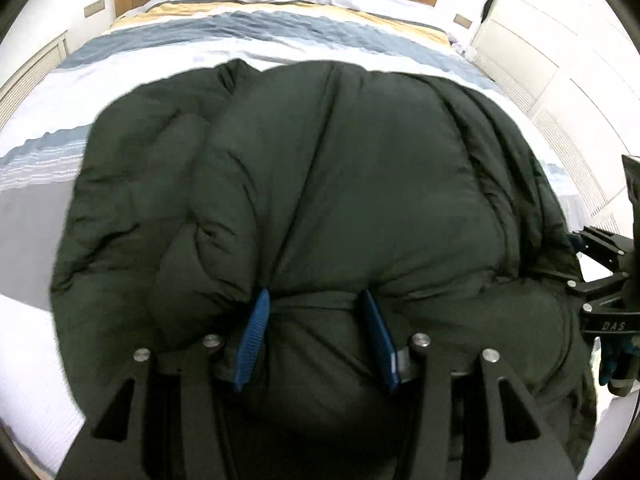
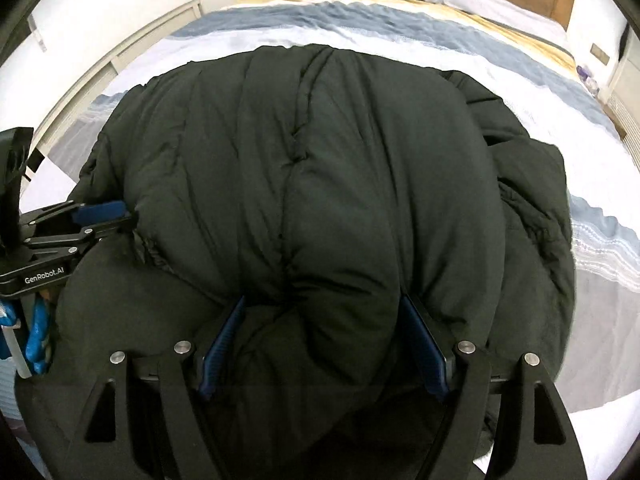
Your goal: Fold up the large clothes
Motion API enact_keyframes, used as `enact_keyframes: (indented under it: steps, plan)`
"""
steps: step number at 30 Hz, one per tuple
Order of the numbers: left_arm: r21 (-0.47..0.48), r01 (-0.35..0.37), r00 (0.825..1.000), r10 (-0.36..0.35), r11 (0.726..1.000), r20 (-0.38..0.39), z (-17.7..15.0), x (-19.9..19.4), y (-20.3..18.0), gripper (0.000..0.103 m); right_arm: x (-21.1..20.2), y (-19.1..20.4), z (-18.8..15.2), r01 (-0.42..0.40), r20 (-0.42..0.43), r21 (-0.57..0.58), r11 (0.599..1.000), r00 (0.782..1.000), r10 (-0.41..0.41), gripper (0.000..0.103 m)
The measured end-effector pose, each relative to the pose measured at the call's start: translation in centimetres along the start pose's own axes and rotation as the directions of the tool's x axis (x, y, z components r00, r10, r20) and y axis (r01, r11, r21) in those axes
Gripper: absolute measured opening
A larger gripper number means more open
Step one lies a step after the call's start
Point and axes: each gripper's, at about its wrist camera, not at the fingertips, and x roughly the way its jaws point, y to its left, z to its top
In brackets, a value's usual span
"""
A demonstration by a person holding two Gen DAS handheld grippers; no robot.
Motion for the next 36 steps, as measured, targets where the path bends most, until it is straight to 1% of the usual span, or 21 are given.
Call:
enact_keyframes:
  steps: [1,4,6,9,10,13,14,16,18,23,26,30,34,36]
  plan:
    - [-0.007,0.001,1.0,-0.001,1.0,0.007,0.3,-0.7,0.0,0.048,-1.0,0.3,0.1,-0.005,0.01,0.0,1.0,1.0,0.005,0.075]
    - [0.004,-0.003,0.998,0.003,1.0,0.07,0.5,-4.0,-1.0,0.048,-4.3,1.2,0.1,-0.023,0.072,-0.003,1.0,0.997,0.023,0.075]
    - [0.022,0.008,0.994,-0.011,1.0,0.11,0.4,-5.9,-2.0,0.048,-6.0,1.8,0.0,-0.042,0.11,-0.008,0.999,0.993,0.042,0.075]
    - [0.06,0.032,0.99,-0.04,0.998,0.133,-0.2,-7.2,-3.5,0.05,-7.5,3.2,-0.4,-0.079,0.139,-0.021,0.997,0.987,0.081,0.075]
    - [0.074,0.032,0.991,-0.041,0.997,0.127,-0.4,-7.1,-3.9,0.051,-7.4,3.7,-0.8,-0.086,0.131,-0.035,0.996,0.987,0.09,0.075]
    - [0.108,0.019,0.998,-0.026,0.994,0.062,-2.0,-5.1,-4.5,0.052,-5.5,4.1,-1.9,-0.078,0.066,-0.044,0.996,0.995,0.081,0.075]
    - [0.118,0.0,0.999,-0.005,0.993,0.041,-2.7,-4.2,-4.5,0.052,-4.4,3.9,-2.2,-0.059,0.033,-0.051,0.997,0.998,0.06,0.075]
    - [0.117,-0.016,0.999,0.012,0.993,0.031,-3.8,-3.3,-4.0,0.052,-2.7,3.3,-2.9,-0.023,-0.015,-0.053,0.998,1.0,0.023,0.075]
    - [0.1,-0.007,1.0,0.005,0.995,0.019,-4.6,-2.8,-3.3,0.054,-0.9,1.8,-3.7,-0.028,-0.055,-0.012,1.0,0.998,0.028,0.075]
    - [0.097,0.001,1.0,0.0,0.995,-0.006,-5.1,-2.7,-2.8,0.054,0.1,0.9,-4.7,-0.039,-0.073,0.057,0.998,0.996,0.043,0.078]
    - [0.086,0.0,1.0,0.002,0.996,-0.017,-4.8,-3.4,-2.8,0.054,-0.3,1.3,-4.5,-0.013,-0.084,0.054,0.998,0.996,0.017,0.078]
    - [0.077,-0.003,1.0,0.003,0.997,-0.008,-4.7,-4.8,-2.9,0.054,-1.5,1.9,-4.6,0.021,-0.094,0.047,0.999,0.995,-0.016,0.078]
    - [0.052,-0.014,1.0,0.014,0.999,-0.003,-5.5,-6.5,-2.6,0.054,-2.5,1.7,-4.6,0.046,-0.094,0.063,0.997,0.995,-0.04,0.078]
    - [0.042,-0.024,1.0,0.024,0.999,0.007,-6.1,-7.9,-2.1,0.054,-3.1,2.5,-5.0,0.053,-0.092,0.067,0.996,0.995,-0.047,0.078]
